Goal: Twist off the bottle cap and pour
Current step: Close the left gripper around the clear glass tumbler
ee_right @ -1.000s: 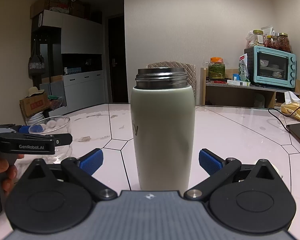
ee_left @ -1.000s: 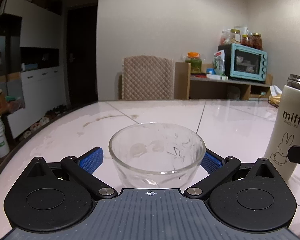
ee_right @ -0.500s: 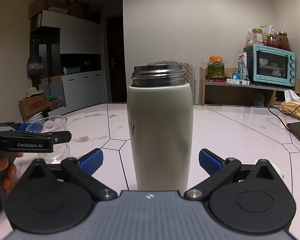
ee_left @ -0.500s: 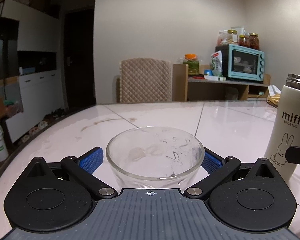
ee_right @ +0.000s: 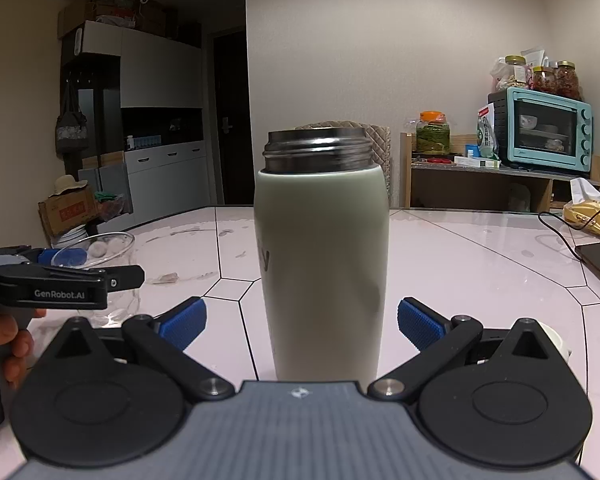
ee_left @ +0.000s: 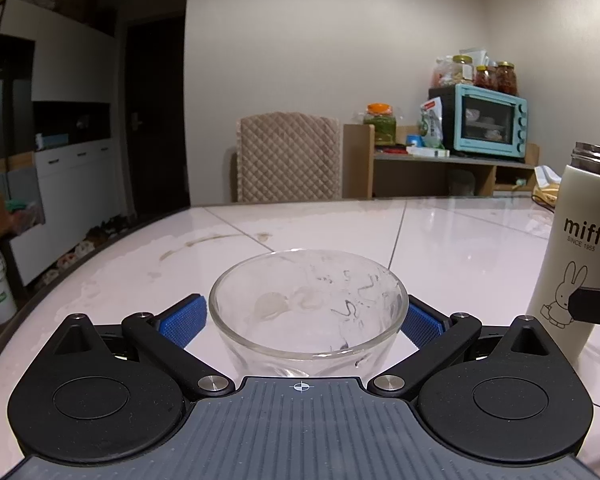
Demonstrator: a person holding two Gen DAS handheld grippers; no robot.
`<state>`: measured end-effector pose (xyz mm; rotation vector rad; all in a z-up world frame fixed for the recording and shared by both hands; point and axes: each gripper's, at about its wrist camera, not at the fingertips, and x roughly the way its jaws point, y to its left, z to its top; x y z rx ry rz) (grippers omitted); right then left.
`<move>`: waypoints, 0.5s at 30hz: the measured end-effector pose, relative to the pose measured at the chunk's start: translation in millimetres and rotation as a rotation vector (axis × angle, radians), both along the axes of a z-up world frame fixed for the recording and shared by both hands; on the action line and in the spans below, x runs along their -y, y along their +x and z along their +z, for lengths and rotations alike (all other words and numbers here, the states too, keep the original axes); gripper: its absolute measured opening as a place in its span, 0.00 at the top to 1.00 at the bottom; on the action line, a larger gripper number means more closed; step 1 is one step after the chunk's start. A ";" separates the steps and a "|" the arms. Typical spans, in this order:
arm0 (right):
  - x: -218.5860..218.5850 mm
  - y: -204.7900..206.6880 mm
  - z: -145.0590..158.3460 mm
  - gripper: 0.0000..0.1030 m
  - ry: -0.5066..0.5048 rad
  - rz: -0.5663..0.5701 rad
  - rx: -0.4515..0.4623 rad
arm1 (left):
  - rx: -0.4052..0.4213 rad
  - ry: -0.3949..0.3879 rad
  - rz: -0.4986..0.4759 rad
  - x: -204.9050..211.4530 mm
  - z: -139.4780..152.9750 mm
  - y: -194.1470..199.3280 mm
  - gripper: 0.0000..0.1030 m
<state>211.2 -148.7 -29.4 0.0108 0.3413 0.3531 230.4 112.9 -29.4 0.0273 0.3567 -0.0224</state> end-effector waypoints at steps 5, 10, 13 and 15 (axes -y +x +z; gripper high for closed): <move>1.8 4.6 1.4 0.00 0.000 0.003 -0.001 | -0.006 -0.008 -0.004 -1.8 -0.6 0.4 0.07; 2.6 4.9 1.6 0.00 0.002 0.002 -0.001 | -0.007 -0.006 -0.019 -1.1 -1.2 -0.1 0.15; 2.4 5.0 1.4 0.00 0.002 0.002 0.001 | -0.007 -0.015 -0.023 -2.6 -1.4 -0.3 0.15; 2.0 5.4 1.4 0.00 0.001 0.002 0.001 | -0.007 -0.020 -0.026 -3.7 -1.8 -0.6 0.15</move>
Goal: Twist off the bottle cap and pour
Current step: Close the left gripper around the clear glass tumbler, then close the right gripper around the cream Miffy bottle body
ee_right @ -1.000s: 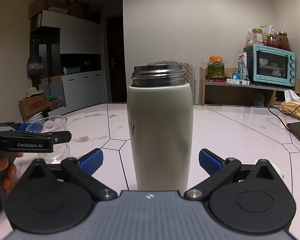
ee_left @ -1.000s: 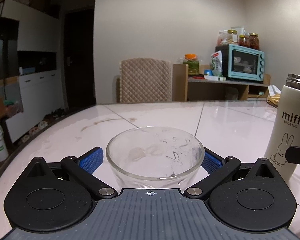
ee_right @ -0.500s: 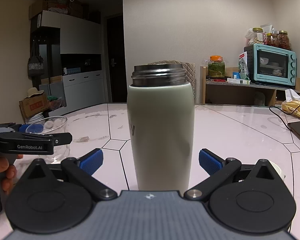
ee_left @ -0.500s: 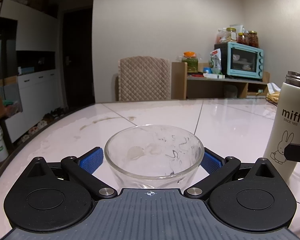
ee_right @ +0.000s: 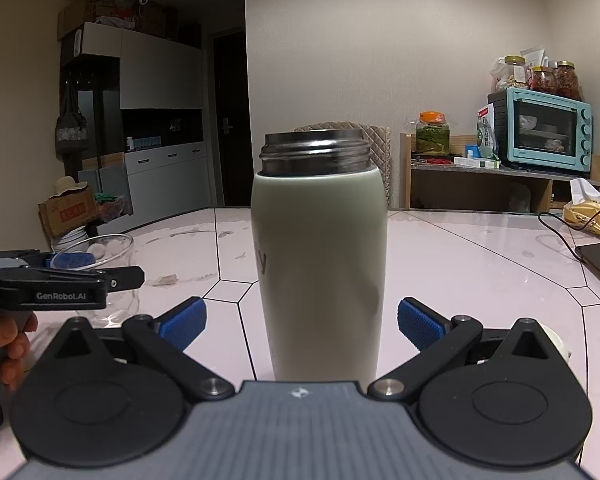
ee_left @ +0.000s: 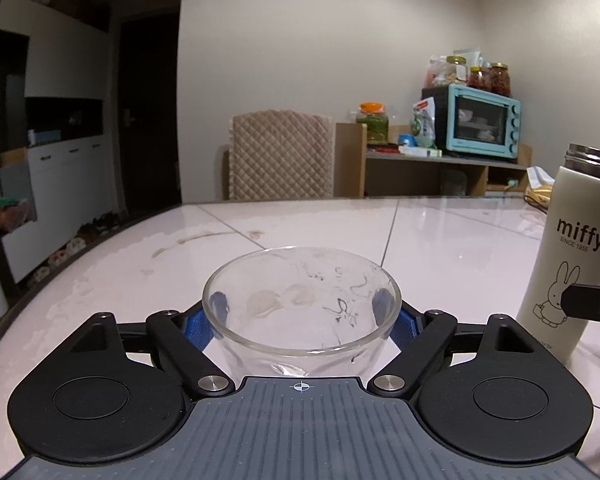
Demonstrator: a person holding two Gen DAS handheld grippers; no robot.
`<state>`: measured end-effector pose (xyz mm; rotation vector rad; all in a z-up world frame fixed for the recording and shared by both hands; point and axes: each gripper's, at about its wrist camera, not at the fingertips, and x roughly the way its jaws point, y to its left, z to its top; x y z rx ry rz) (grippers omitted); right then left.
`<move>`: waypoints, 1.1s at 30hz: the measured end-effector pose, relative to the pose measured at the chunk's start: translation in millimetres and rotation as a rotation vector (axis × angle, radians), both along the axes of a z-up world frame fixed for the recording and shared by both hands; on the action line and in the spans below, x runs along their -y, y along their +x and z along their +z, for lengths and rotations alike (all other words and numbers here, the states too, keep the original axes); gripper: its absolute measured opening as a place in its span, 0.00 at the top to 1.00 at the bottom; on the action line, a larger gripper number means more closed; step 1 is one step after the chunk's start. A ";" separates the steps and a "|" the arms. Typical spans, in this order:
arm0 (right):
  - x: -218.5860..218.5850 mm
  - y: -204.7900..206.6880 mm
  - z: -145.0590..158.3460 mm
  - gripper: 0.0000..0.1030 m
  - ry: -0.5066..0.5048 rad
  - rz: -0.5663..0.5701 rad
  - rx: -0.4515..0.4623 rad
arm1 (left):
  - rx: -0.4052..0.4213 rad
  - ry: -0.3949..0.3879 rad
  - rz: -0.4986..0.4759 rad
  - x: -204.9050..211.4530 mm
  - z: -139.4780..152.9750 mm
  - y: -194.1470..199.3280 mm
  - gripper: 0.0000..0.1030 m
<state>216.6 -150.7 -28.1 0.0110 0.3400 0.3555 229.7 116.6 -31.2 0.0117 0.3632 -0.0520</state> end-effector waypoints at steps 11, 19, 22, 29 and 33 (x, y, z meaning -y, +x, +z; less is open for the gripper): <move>-2.8 5.3 -2.5 0.00 -0.005 -0.020 0.002 | -0.002 -0.014 -0.039 -5.7 -1.0 -0.5 0.15; -3.4 9.0 -2.7 0.00 -0.001 -0.036 0.004 | -0.001 -0.026 -0.069 -11.6 -1.7 -2.4 0.15; -3.6 11.2 -3.1 0.01 0.004 -0.043 -0.005 | 0.000 -0.032 -0.080 -12.7 -1.3 -2.5 0.15; -1.8 14.4 -6.3 0.10 0.011 -0.052 -0.024 | -0.001 -0.029 -0.099 -11.9 -1.3 -2.3 0.15; -1.4 14.1 -6.5 0.14 0.002 -0.062 -0.015 | -0.002 -0.024 -0.110 -11.0 -1.3 -1.8 0.15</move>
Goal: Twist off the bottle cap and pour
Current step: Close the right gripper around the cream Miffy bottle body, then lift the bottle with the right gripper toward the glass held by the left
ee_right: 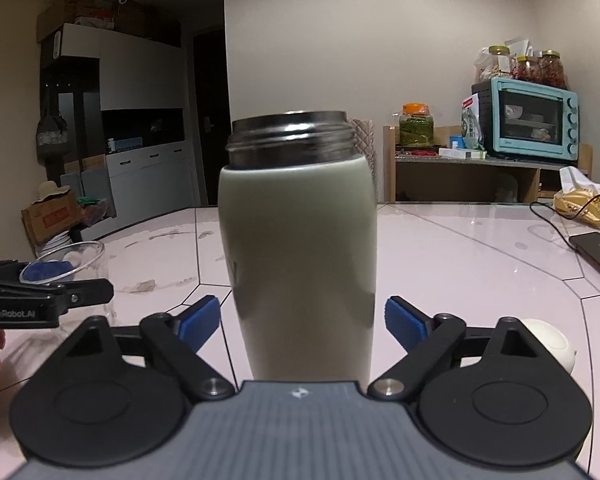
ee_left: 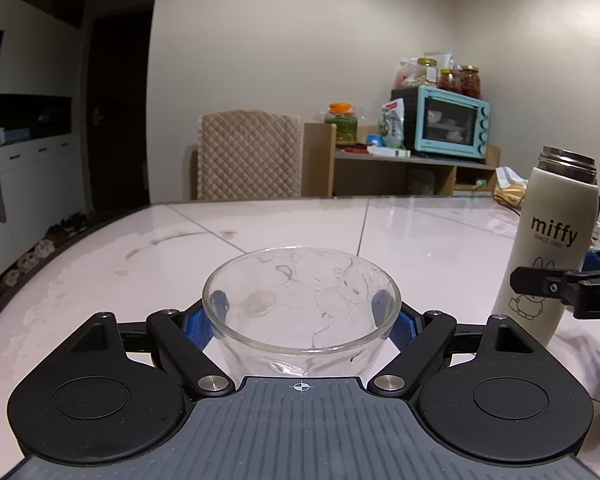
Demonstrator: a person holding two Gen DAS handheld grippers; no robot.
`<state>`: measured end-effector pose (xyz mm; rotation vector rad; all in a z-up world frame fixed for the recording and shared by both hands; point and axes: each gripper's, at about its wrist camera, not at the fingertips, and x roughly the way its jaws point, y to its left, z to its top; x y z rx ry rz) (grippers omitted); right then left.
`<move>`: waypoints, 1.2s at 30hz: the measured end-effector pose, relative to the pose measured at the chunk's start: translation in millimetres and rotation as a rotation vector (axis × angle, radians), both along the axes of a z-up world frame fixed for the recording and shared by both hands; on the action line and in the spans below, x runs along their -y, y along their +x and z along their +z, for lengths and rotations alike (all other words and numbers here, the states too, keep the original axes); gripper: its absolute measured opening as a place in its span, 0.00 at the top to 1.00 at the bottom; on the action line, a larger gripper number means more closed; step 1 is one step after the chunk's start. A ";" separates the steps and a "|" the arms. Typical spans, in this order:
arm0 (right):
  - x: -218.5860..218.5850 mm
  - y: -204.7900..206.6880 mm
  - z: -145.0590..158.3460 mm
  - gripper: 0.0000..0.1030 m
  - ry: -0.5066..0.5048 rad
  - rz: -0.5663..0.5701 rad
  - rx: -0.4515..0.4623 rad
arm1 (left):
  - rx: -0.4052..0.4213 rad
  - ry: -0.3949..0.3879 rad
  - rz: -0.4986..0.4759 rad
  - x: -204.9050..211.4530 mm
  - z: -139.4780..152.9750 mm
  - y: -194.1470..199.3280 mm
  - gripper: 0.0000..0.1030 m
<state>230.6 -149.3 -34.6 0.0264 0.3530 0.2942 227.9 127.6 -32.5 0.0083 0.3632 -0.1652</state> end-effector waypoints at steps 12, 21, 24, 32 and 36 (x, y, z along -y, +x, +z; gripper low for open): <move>-2.3 3.3 -0.1 0.31 -0.017 -0.004 -0.009 | 0.001 0.005 -0.026 2.4 -0.5 1.2 0.15; 1.2 5.1 2.6 0.32 -0.021 -0.003 -0.008 | 0.000 0.001 -0.050 1.5 -0.9 1.0 0.15; 2.3 5.3 2.8 0.32 -0.023 0.001 -0.005 | 0.000 0.000 -0.064 2.5 -0.8 0.9 0.15; 2.5 7.6 3.3 0.32 -0.041 0.025 -0.003 | -0.002 0.000 -0.116 2.3 -0.7 -1.6 0.15; 0.8 6.4 2.4 0.32 -0.050 0.042 0.001 | -0.002 -0.001 -0.153 4.9 -0.7 -3.2 0.15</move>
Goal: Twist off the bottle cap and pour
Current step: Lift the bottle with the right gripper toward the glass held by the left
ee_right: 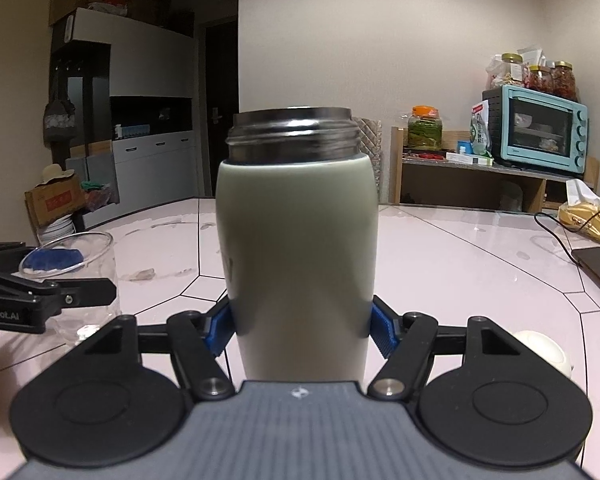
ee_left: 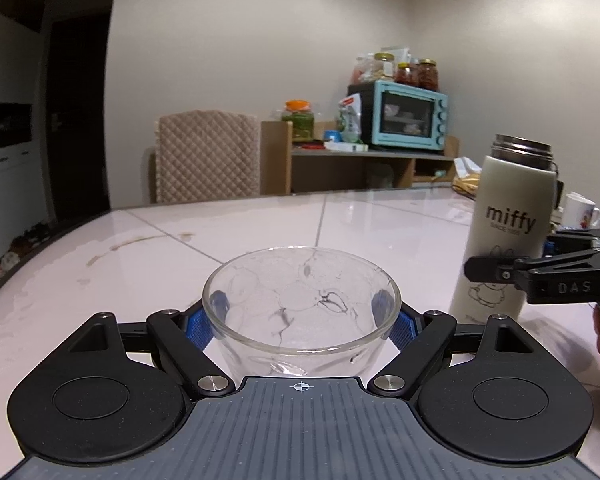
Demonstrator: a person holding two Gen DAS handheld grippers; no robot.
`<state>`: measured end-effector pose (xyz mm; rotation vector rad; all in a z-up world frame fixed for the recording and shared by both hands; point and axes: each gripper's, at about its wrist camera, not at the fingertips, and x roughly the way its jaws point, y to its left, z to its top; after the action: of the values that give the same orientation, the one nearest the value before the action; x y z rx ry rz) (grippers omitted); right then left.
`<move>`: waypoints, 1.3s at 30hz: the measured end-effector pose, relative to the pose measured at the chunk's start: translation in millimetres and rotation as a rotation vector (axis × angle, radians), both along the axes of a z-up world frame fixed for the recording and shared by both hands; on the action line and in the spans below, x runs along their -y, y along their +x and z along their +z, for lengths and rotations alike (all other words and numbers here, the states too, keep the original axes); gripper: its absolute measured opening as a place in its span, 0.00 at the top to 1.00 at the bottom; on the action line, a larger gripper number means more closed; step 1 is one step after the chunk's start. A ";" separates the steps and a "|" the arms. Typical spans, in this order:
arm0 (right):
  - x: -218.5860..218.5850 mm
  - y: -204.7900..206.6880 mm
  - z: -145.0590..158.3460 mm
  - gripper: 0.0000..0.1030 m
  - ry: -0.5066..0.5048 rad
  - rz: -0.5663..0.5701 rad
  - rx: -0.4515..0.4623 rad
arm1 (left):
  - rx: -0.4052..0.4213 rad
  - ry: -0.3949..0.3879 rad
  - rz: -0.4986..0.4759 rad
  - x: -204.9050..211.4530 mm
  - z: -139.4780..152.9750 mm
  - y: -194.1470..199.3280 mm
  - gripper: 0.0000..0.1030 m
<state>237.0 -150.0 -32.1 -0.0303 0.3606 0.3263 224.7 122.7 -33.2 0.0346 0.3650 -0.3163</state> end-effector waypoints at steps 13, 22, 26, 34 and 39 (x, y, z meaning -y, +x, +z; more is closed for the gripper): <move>-8.7 -10.6 1.5 0.32 -0.098 0.055 0.055 | -0.001 0.000 -0.105 13.5 -0.7 -0.5 0.15; -20.5 -22.4 4.1 0.32 -0.242 0.089 0.117 | -0.001 -0.008 -0.186 16.7 -4.0 0.1 0.15; -25.7 -28.5 6.0 0.32 -0.305 0.100 0.147 | -0.002 -0.011 -0.213 17.6 -5.1 2.1 0.15; -37.7 -37.7 6.3 0.32 -0.417 0.113 0.205 | -0.003 -0.001 -0.245 15.4 -7.2 2.0 0.15; -47.4 -42.2 5.9 0.32 -0.489 0.136 0.234 | -0.004 -0.006 -0.258 12.8 -8.0 -2.0 0.15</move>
<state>194.8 -102.6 -26.2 -0.5700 0.1991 0.3591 222.7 109.9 -41.3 0.0757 0.3642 -0.5724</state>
